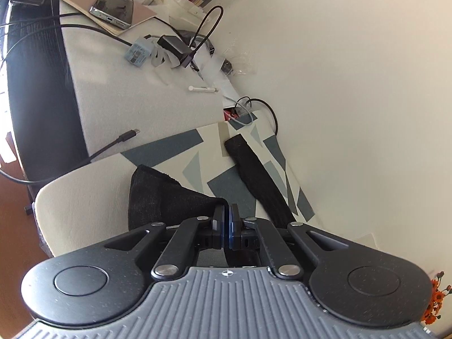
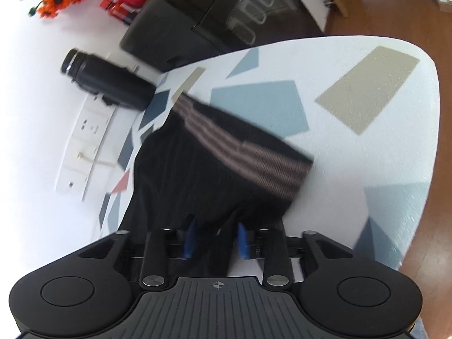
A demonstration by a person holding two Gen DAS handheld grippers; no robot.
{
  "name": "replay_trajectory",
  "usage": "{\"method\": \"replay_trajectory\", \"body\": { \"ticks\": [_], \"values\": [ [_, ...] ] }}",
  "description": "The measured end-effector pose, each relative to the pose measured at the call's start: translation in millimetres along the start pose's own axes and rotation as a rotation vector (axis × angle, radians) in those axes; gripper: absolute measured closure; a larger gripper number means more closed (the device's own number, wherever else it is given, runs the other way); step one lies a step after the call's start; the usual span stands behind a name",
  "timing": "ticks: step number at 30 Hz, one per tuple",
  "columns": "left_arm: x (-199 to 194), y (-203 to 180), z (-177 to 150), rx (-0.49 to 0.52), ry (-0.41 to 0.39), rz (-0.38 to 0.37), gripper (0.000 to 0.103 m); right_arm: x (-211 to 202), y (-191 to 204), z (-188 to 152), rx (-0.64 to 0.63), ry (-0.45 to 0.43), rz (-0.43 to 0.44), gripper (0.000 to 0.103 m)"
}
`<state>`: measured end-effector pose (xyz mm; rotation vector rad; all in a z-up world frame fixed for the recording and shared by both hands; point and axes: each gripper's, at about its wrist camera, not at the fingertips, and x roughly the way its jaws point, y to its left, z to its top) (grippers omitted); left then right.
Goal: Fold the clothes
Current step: 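Grasp the striped cuff with the right gripper while the left gripper holds the leg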
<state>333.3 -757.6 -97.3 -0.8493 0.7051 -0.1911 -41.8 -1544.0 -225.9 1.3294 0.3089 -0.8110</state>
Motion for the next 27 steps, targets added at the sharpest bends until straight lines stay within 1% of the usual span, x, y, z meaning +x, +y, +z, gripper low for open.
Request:
{"method": "replay_trajectory", "body": {
  "ticks": [2, 3, 6, 9, 13, 15, 19, 21, 23, 25, 27],
  "values": [
    [-5.8, -2.0, 1.8, 0.003, -0.002, -0.013, 0.100, -0.7, -2.8, 3.7, 0.038, 0.018, -0.006, 0.098],
    [-8.8, -3.0, 2.7, 0.004, -0.003, -0.020, 0.100, -5.8, -2.7, 4.8, 0.035, 0.022, 0.006, 0.099],
    [-19.8, -3.0, -0.1, 0.013, 0.011, -0.030, 0.100, -27.9, -0.1, 9.0, -0.023, 0.023, 0.045, 0.099],
    [-33.6, -2.3, -5.6, 0.022, 0.023, -0.044, 0.100, -55.8, -4.3, 18.5, -0.047, 0.012, 0.065, 0.099],
    [-47.1, -0.4, -14.1, -0.009, 0.038, -0.073, 0.100, -88.1, -11.5, 31.1, -0.050, -0.015, 0.044, 0.099],
    [-46.4, -2.4, -16.2, -0.021, 0.053, -0.091, 0.100, -98.3, -15.0, 37.5, -0.039, -0.020, 0.021, 0.099],
    [-30.6, -14.8, -12.5, -0.024, 0.072, -0.116, 0.100, -102.3, -13.3, 46.0, -0.041, -0.018, -0.027, 0.099],
    [-19.2, -23.2, -7.7, -0.027, 0.076, -0.123, 0.100, -99.6, -5.3, 49.0, -0.063, -0.011, -0.037, 0.099],
    [-2.8, -37.8, -0.7, 0.001, 0.069, -0.120, 0.100, -94.3, 6.4, 52.7, -0.088, -0.009, -0.035, 0.099],
    [12.8, -53.6, 6.4, 0.041, 0.061, -0.098, 0.100, -87.4, 18.7, 57.5, -0.107, -0.007, -0.033, 0.099],
    [33.8, -69.5, 13.7, 0.058, 0.059, -0.090, 0.100, -78.2, 30.6, 63.1, -0.126, -0.002, -0.030, 0.099]
  ]
}}
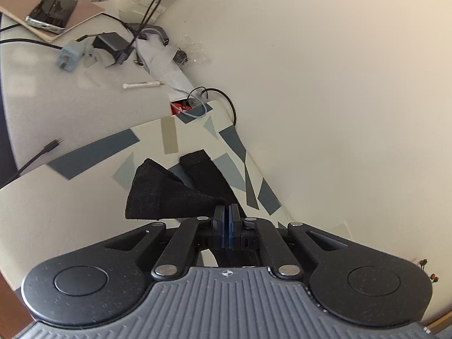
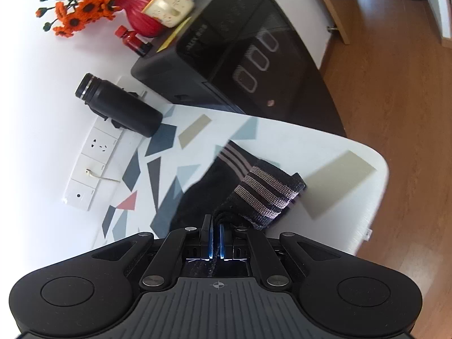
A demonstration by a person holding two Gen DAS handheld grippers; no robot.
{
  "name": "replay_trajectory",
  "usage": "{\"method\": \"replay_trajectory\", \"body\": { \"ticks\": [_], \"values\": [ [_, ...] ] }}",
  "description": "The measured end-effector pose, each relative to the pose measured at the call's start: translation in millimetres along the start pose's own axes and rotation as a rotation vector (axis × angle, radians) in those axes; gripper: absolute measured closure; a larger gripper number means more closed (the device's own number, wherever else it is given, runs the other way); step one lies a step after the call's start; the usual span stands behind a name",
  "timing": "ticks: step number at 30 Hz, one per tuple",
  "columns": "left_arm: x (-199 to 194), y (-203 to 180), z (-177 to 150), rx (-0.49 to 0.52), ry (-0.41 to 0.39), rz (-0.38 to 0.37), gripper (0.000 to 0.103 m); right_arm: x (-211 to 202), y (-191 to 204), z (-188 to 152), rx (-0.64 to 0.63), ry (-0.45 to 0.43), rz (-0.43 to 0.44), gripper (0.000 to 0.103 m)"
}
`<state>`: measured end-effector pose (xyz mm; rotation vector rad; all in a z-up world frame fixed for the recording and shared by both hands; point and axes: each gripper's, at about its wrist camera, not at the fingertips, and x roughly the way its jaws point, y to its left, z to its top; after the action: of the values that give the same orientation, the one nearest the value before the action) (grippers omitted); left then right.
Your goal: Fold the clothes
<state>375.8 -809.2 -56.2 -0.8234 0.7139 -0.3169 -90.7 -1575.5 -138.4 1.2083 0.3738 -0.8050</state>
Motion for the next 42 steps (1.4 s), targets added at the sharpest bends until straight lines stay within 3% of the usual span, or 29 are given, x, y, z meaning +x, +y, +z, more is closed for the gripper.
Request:
{"method": "replay_trajectory", "body": {
  "ticks": [7, 16, 19, 20, 22, 23, 27, 31, 33, 37, 42],
  "values": [
    [84.7, -37.0, 16.5, 0.052, 0.025, 0.093, 0.100, 60.6, 26.9, 29.8, -0.022, 0.038, -0.014, 0.099],
    [199.7, -65.6, 13.0, 0.068, 0.099, 0.243, 0.100, 138.9, 18.6, 47.6, 0.062, 0.110, -0.067, 0.098],
    [221.6, -66.5, 9.9, 0.068, 0.129, 0.273, 0.097, 150.0, 19.8, 48.7, 0.038, 0.140, -0.068, 0.084],
    [229.1, -66.1, 9.8, 0.078, 0.146, 0.299, 0.090, 152.5, 21.3, 48.7, 0.024, 0.146, -0.066, 0.077],
    [237.5, -65.3, 10.6, 0.101, 0.158, 0.342, 0.071, 153.4, 28.1, 48.6, -0.009, 0.148, -0.066, 0.068],
    [240.6, -64.6, 12.2, 0.117, 0.161, 0.354, 0.057, 153.0, 32.5, 48.5, -0.025, 0.145, -0.070, 0.061],
    [246.5, -69.8, 27.4, 0.209, 0.174, 0.360, 0.041, 146.0, 55.5, 46.9, -0.112, 0.101, -0.075, 0.045],
    [243.6, -86.7, 45.9, 0.386, 0.179, 0.341, 0.033, 136.0, 82.1, 38.5, -0.218, 0.054, -0.082, 0.038],
    [240.2, -87.8, 49.1, 0.421, 0.203, 0.322, 0.031, 131.7, 95.0, 29.0, -0.271, 0.046, -0.079, 0.036],
    [236.1, -69.0, 45.7, 0.418, 0.261, 0.319, 0.032, 122.0, 121.1, -6.3, -0.423, 0.052, -0.076, 0.035],
    [230.2, -29.9, 50.6, 0.271, 0.273, 0.272, 0.037, 116.5, 141.3, -52.4, -0.531, 0.070, -0.099, 0.035]
  ]
}}
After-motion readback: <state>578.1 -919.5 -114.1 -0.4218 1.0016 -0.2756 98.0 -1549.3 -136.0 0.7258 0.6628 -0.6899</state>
